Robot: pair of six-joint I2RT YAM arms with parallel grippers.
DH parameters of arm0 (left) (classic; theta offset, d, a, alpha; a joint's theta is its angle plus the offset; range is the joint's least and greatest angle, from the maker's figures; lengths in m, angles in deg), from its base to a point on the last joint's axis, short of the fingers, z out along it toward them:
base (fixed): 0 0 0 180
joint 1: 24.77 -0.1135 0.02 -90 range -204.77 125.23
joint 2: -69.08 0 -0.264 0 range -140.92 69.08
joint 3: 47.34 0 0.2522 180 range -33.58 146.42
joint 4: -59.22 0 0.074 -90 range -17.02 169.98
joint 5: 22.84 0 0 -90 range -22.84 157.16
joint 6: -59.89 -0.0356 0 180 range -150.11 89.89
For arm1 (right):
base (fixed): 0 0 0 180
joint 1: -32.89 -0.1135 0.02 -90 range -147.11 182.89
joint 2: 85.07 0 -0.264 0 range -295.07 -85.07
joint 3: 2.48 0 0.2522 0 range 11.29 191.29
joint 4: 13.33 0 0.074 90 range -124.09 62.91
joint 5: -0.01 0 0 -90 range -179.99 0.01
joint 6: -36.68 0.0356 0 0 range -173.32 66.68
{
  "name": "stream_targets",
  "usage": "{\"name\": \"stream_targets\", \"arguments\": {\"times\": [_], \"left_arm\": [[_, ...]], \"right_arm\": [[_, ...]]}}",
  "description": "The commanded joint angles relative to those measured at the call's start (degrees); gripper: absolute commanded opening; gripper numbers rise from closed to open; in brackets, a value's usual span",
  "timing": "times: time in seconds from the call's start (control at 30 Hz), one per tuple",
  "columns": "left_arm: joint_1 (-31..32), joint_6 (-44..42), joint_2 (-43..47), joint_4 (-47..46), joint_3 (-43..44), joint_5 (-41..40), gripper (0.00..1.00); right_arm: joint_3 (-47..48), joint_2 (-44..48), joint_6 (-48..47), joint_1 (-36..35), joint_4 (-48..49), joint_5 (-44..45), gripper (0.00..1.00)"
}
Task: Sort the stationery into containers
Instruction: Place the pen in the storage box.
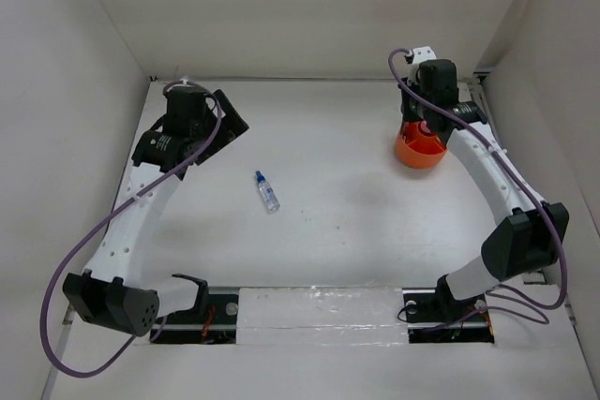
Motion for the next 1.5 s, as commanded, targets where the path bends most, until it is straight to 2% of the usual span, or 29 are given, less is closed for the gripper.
{"name": "stream_targets", "arguments": {"times": [0.0, 0.37, 0.43, 0.7, 1.07, 1.27, 1.3, 1.33, 1.47], "left_arm": [[-0.06, -6.22, 2.50, -0.15, -2.05, 0.54, 0.99], [-0.06, -12.73, 6.28, -7.35, -11.01, 3.54, 0.99], [-0.06, -12.73, 6.28, -7.36, -11.02, 1.80, 0.99], [-0.06, -12.73, 6.28, -10.00, -14.27, 3.01, 0.99], [-0.06, -12.73, 5.14, -11.84, -15.33, 3.54, 0.99], [-0.06, -12.73, 5.13, -11.84, -15.86, 3.54, 1.00], [-0.06, -12.73, 5.13, -11.84, -15.86, 3.54, 1.00], [-0.06, -12.73, 5.13, -11.84, -15.86, 3.54, 1.00], [-0.06, -12.73, 4.61, -11.84, -15.86, 3.54, 1.00]], "right_arm": [[2.72, 0.44, 0.20, 1.88, 0.60, -3.43, 0.00], [5.71, -5.28, -0.33, 5.31, 2.88, -2.91, 0.00], [5.71, -5.98, -0.33, 5.93, 3.58, -2.91, 0.00], [5.71, -7.65, -0.86, 7.69, 5.96, -2.30, 0.00], [-0.26, -8.80, -0.86, 7.69, 13.16, -3.97, 0.00], [-1.41, -9.85, -0.33, 7.69, 13.70, -3.35, 0.00], [-2.19, -9.85, -0.33, 7.69, 13.70, -2.83, 0.01], [-2.90, -9.85, -0.33, 7.08, 13.70, -2.30, 0.11], [-4.21, -9.85, 0.19, 6.55, 14.22, -1.07, 0.31]]}}
